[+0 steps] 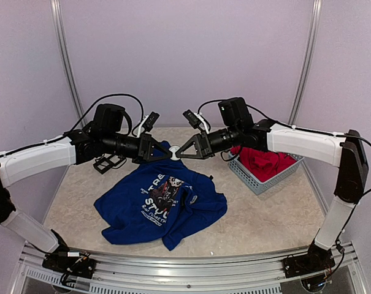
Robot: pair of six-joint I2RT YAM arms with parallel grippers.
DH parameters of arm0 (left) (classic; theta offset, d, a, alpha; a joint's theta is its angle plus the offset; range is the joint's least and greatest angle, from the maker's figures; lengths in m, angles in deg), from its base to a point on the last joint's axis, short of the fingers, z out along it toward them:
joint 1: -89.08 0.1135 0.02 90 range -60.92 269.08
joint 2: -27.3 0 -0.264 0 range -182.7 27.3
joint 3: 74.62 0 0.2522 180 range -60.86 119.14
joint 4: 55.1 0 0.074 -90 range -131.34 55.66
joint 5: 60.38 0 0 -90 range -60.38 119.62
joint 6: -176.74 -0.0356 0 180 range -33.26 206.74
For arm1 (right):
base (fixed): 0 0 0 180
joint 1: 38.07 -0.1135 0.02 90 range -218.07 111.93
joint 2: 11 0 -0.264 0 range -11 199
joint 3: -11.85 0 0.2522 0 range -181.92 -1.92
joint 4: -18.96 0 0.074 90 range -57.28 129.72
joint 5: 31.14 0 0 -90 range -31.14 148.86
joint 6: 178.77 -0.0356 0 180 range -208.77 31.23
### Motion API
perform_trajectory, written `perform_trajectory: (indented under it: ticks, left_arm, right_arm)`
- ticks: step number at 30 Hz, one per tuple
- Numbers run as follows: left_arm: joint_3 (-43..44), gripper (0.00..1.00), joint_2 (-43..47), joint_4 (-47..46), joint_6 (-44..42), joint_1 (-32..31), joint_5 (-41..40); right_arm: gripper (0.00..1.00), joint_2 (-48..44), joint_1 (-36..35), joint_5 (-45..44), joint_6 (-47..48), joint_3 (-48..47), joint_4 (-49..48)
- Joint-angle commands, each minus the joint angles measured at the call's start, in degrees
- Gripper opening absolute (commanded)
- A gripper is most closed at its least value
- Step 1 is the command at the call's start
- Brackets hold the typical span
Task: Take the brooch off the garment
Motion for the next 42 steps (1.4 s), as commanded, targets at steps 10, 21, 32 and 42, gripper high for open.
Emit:
perform_trajectory:
  ticks: [10,21,32,42]
  left_arm:
    - [2.33,0.0,0.61,-1.37,-0.55,-1.86,4.28]
    - [1.45,0.0,1.49,-0.94,-0.13,-2.12,2.69]
    - [-0.39,0.0,1.45,0.91,3.11,-0.41,-1.37]
    - [-1.61,0.0,1.69,0.8,4.62,0.99,-1.53]
  right_arm:
    - [0.07,2.0,0.96,-14.55,-3.95,0.8,4.77]
    - [0.07,-0.43,2.58,-18.41,-8.52,5.68,2.11]
    - [0.07,-2.71,3.08,-19.65,-9.37,8.33,0.13]
    - [0.09,-3.45,3.16,-20.73,-9.73,9.23,-0.38]
